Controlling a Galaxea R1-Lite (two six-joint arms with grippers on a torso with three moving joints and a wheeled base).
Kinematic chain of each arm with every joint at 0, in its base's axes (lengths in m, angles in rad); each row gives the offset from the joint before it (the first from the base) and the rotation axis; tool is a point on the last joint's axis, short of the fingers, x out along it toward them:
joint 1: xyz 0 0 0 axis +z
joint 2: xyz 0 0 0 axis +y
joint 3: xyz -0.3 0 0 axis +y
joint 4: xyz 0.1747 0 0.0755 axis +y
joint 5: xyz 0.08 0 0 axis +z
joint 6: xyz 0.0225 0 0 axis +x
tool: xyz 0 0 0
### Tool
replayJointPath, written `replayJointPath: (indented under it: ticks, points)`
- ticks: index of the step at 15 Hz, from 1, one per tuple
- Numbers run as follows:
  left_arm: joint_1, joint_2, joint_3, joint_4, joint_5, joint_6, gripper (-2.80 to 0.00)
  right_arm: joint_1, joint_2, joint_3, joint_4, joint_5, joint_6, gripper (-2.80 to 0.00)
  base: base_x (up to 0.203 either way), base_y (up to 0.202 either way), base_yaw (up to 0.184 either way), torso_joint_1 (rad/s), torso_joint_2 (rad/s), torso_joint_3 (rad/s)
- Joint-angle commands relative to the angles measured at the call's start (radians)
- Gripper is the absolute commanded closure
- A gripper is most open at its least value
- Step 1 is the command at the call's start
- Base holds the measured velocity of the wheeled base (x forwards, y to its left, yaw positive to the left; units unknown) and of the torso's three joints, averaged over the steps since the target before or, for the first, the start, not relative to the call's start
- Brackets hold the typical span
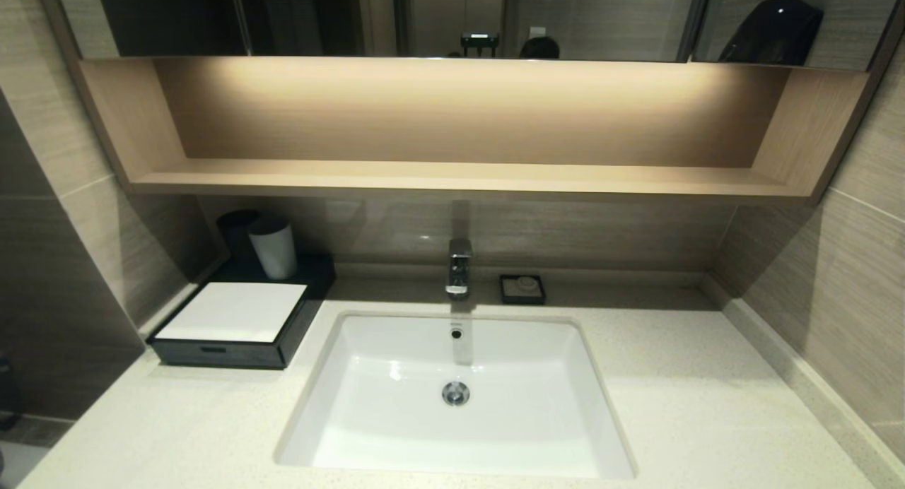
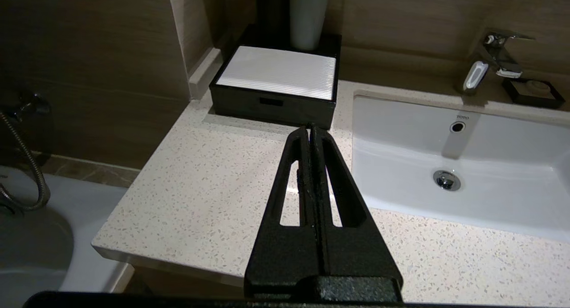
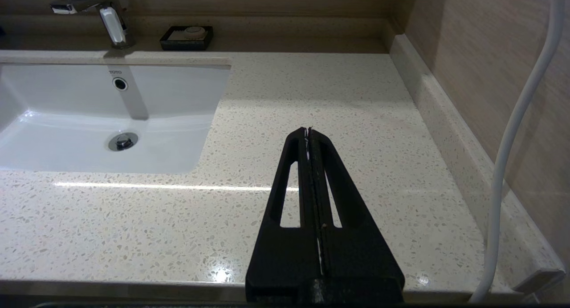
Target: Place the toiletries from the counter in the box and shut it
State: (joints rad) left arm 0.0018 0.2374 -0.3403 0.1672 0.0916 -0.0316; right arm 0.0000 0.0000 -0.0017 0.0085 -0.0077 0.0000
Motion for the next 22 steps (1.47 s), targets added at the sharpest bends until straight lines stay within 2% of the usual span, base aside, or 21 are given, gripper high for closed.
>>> replayJointPath:
  ticks: [1,3,9,12,16,22]
  points:
    - [-0.008,-0.043,0.014,-0.006,-0.003,0.004,0.00,0.000,0.000,0.000,0.000,0.000,0.000,0.00,0.000,0.000,0.000,0.000,0.00,0.000]
    - [-0.006,-0.093,0.044,-0.007,-0.007,0.012,0.00,0.000,0.000,0.000,0.001,0.000,0.000,0.00,0.000,0.000,0.000,0.000,0.00,0.000]
    - [-0.004,-0.237,0.124,-0.019,-0.021,0.091,0.00,0.000,0.000,0.000,0.000,0.000,0.000,0.00,0.000,0.000,0.000,0.000,0.00,0.000]
    - [-0.004,-0.239,0.163,-0.113,-0.021,0.095,0.00,0.000,0.000,0.000,0.000,0.000,0.000,0.00,0.000,0.000,0.000,0.000,0.00,0.000]
    - [-0.003,-0.239,0.287,-0.264,-0.024,0.099,0.00,0.000,0.000,0.000,0.001,0.000,0.000,0.00,0.000,0.000,0.000,0.000,0.00,0.000]
    - [-0.003,-0.239,0.339,-0.273,-0.044,0.095,0.00,0.000,0.000,0.000,-0.001,0.000,0.000,0.00,0.000,0.000,0.000,0.000,0.00,0.000]
